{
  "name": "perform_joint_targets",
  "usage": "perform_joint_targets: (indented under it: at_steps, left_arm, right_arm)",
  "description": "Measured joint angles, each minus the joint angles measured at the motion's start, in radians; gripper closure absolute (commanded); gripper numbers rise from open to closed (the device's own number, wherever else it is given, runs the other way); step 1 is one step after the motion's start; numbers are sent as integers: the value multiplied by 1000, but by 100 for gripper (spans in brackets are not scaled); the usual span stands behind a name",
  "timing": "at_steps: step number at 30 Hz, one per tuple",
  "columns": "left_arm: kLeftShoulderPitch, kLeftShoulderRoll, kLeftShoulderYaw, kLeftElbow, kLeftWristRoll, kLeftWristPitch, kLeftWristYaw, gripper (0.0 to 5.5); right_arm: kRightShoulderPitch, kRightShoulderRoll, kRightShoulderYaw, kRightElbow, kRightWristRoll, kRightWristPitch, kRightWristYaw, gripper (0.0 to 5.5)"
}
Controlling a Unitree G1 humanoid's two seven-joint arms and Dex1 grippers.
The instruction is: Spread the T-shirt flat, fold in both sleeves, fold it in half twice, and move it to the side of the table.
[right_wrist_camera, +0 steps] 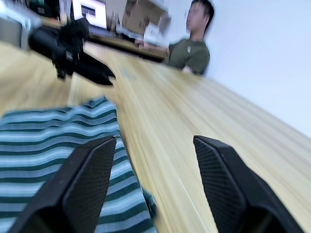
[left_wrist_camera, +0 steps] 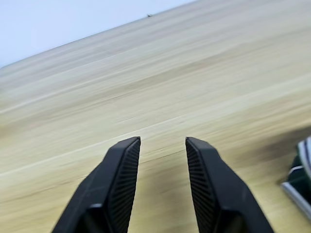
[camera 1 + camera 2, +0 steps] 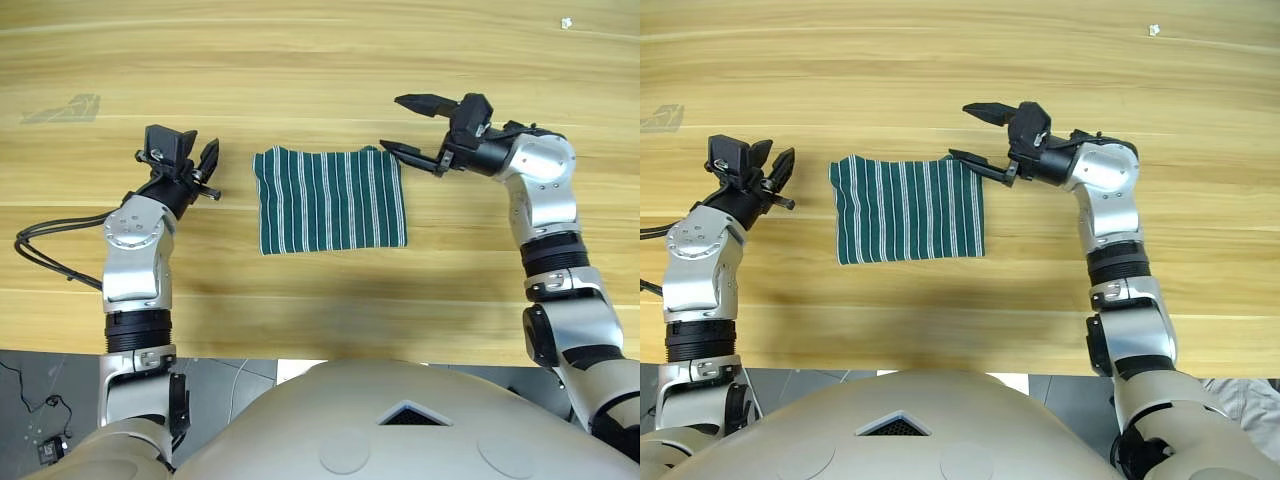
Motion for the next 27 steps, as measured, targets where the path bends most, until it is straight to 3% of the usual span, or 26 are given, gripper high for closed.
perform_joint_targets:
  at_steps: [9, 16, 23, 27]
  left_arm:
    - [97, -180, 59, -68, -59, -100, 88, 379]
    - [111, -223, 35, -98, -61, -103, 85, 379]
    - [113, -239, 11, -107, -58, -105, 79, 379]
    - [137, -238, 15, -171, -59, -104, 86, 379]
  right_arm:
    - [-42, 190, 166, 169, -166, -105, -70, 255]
    - [-138, 248, 216, 427, -251, 17, -55, 255]
    - [-278, 248, 171, 539, -254, 283, -70, 255]
    - [-263, 166, 76, 501, -226, 406, -174, 255]
